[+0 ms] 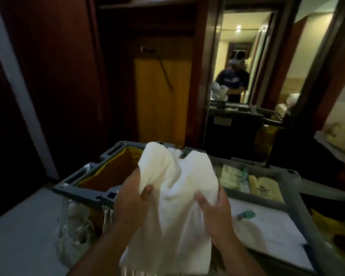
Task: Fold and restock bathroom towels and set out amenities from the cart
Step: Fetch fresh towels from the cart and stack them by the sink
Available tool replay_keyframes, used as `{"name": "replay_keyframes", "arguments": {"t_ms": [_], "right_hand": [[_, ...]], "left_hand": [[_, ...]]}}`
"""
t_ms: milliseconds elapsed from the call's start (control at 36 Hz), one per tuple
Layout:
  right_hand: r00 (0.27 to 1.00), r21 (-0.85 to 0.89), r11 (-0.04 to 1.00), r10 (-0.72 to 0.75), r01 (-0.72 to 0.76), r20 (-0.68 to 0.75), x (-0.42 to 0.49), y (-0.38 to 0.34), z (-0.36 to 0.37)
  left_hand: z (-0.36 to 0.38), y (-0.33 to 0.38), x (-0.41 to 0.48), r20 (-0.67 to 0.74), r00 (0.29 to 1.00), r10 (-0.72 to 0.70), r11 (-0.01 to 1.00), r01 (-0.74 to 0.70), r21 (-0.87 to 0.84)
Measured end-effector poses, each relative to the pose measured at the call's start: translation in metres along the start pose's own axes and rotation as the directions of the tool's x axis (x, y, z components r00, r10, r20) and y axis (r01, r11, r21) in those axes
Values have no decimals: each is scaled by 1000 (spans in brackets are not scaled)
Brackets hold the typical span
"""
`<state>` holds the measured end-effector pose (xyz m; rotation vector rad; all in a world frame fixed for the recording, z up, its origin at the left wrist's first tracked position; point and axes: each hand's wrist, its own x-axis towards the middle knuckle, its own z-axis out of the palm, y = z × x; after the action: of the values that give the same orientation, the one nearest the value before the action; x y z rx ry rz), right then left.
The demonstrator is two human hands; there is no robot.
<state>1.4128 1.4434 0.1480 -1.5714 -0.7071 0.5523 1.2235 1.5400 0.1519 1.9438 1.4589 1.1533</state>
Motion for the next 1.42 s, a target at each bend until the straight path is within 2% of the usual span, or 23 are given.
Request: {"name": "replay_keyframes", "arguments": {"t_ms": [194, 528, 806, 944, 1000, 1111, 1222, 1333, 1417], "right_hand": [[985, -35, 997, -68, 74, 158, 90, -5, 35], [947, -66, 995, -53, 78, 318, 185, -4, 182], [959, -136, 991, 46, -8, 280, 257, 16, 305], [959, -112, 994, 44, -12, 280, 275, 33, 341], [954, -111, 994, 37, -4, 299, 279, 37, 351], [936, -148, 988, 93, -45, 340, 285, 47, 370], [896, -260, 959, 214, -116, 390, 290, 62, 379], [844, -422, 894, 339, -151, 416, 301, 64, 385], [820, -480, 868, 363, -125, 443, 303, 60, 385]], "left_hand": [[14, 7, 76, -74, 994, -85, 988, 94, 119], [5, -100, 219, -133, 989, -69, 961, 102, 258], [17, -190, 344, -43, 992, -118, 913, 125, 388], [29, -221, 380, 37, 991, -126, 907, 100, 409], [34, -231, 396, 42, 985, -168, 915, 140, 380], [43, -250, 417, 106, 973, -204, 907, 148, 394], [51, -262, 420, 177, 953, -247, 875, 140, 463], [58, -278, 424, 286, 897, -337, 820, 130, 557], [58, -279, 421, 279, 906, -319, 790, 91, 606]]}}
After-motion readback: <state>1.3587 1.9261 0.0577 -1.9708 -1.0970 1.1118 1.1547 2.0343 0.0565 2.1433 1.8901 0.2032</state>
